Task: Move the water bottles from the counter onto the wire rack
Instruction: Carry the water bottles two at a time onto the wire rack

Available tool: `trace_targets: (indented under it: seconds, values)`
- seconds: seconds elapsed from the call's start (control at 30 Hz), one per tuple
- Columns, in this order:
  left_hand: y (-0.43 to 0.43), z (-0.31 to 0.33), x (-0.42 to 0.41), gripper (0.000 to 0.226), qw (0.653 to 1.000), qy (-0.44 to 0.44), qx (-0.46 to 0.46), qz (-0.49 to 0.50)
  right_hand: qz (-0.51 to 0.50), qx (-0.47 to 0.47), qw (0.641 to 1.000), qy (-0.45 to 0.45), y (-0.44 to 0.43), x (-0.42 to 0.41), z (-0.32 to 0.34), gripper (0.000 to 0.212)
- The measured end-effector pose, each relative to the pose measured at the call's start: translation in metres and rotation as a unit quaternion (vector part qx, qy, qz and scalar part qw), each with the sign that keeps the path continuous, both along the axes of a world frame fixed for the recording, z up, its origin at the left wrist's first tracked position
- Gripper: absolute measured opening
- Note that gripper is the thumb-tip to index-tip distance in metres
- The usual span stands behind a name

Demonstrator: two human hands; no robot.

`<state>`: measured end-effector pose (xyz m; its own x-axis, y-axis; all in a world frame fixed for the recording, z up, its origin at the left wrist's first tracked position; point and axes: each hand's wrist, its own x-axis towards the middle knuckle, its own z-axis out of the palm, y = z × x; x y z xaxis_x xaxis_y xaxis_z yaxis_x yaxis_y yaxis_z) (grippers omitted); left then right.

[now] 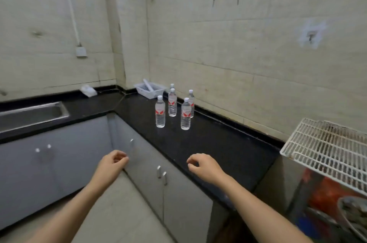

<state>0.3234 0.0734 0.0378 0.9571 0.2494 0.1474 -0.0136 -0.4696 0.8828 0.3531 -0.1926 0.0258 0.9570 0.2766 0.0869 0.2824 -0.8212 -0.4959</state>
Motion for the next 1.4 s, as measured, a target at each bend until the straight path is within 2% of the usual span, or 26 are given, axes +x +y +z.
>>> trace_targets:
  seconds: [0.17,0.37,0.5,0.87,1.07,1.23,1.4]
  values:
    - [0.095,-0.032,-0.035,0.004,0.995,0.043,-0.027,0.087,0.066,-0.002,0.997,0.027,0.109,0.0,-0.028,0.028]
    - [0.154,-0.07,-0.053,0.003,0.981,0.081,-0.069,0.162,0.127,-0.021,0.989,0.075,0.182,0.017,-0.06,0.028]
    - [0.183,-0.078,-0.042,0.011,0.976,0.085,-0.051,0.193,0.142,-0.014,0.987,0.077,0.212,0.051,-0.071,0.028]
    - [0.25,-0.054,0.091,0.015,0.977,0.046,-0.05,0.204,0.14,0.039,0.987,0.067,0.287,0.198,-0.073,0.023]
    - [0.273,-0.098,0.15,0.02,0.967,0.086,-0.111,0.214,0.126,0.037,0.986,0.102,0.321,0.253,-0.092,0.025]
    - [0.297,-0.123,0.222,0.021,0.97,0.11,-0.14,0.166,0.08,0.037,0.991,0.105,0.344,0.305,-0.106,0.022]
    - [0.335,-0.134,0.318,0.027,0.974,0.114,-0.17,0.098,-0.007,0.036,0.995,0.089,0.368,0.362,-0.104,0.023]
